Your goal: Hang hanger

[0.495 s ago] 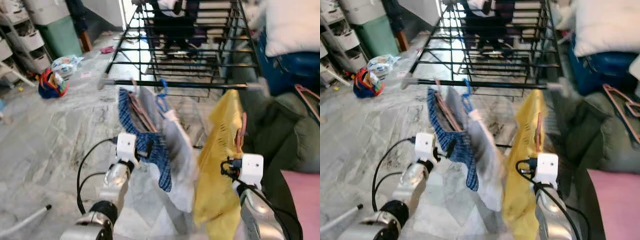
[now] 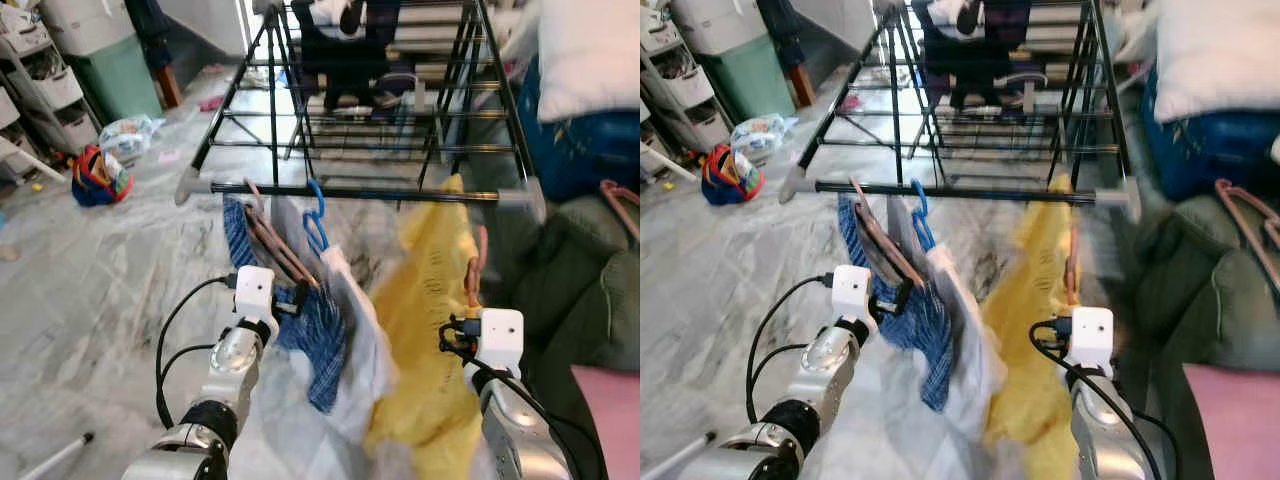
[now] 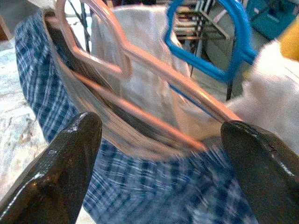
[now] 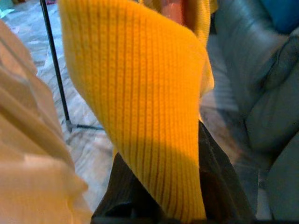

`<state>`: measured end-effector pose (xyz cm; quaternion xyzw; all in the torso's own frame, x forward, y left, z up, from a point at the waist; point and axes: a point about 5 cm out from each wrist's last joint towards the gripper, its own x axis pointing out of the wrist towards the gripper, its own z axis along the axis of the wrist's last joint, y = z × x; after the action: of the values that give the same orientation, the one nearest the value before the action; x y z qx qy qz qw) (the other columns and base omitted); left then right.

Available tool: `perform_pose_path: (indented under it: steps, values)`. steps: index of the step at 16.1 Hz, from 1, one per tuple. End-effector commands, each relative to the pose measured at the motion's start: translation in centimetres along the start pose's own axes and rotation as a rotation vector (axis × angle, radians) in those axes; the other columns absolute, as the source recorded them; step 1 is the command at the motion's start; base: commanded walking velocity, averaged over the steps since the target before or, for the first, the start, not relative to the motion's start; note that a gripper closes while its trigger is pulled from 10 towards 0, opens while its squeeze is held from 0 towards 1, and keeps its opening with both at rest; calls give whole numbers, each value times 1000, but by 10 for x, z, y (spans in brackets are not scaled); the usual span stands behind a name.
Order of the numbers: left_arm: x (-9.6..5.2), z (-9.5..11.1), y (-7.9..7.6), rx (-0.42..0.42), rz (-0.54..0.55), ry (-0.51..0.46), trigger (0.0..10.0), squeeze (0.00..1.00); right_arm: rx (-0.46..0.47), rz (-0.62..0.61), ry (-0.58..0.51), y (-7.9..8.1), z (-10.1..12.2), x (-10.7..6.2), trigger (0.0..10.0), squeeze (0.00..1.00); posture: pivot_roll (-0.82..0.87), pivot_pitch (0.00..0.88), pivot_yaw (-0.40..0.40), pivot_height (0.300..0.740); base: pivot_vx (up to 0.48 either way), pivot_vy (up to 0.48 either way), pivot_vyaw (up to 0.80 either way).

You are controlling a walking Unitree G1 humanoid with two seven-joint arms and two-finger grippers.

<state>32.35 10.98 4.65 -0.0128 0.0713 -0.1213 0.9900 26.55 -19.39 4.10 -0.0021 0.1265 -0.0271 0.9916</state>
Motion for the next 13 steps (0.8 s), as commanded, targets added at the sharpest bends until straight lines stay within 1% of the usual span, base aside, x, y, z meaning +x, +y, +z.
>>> perform_pose_path:
  steps: [1, 5, 7, 8, 11, 12, 13]
  values:
    - [-4, -4, 12, 10, 30, 20, 10000, 0, 9, 27, -59, 10, 13, 3, 10000, 0, -186, 77, 58, 740, 0, 0, 0]
    - [-10, -8, 16, 24, 31, 13, 10000, 0, -7, 48, -46, 19, 4, -6, 10000, 0, -179, 94, 52, 740, 0, 0, 0]
    - [-16, -14, 21, 45, 38, 18, 10000, 0, -4, 50, -50, 22, 1, -12, 10000, 0, -178, 104, 51, 740, 0, 0, 0]
    - [-18, -12, 25, 61, 40, -2, 10000, 0, -8, 52, -84, 23, 4, -15, 10000, 0, -177, 120, 52, 740, 0, 0, 0]
    - [-18, 2, 24, 96, 12, -93, 10000, 0, -36, 52, -116, 25, 9, -20, 10000, 0, -166, 161, 56, 740, 0, 0, 0]
    - [-20, 3, 24, 103, 1, -103, 10000, 0, -39, 49, -126, 24, 12, -21, 10000, 0, -161, 166, 60, 740, 0, 0, 0]
    - [-24, -2, 26, 122, -11, -90, 10000, 0, -36, 50, -153, 26, 19, -23, 10000, 0, -158, 179, 67, 740, 0, 0, 0]
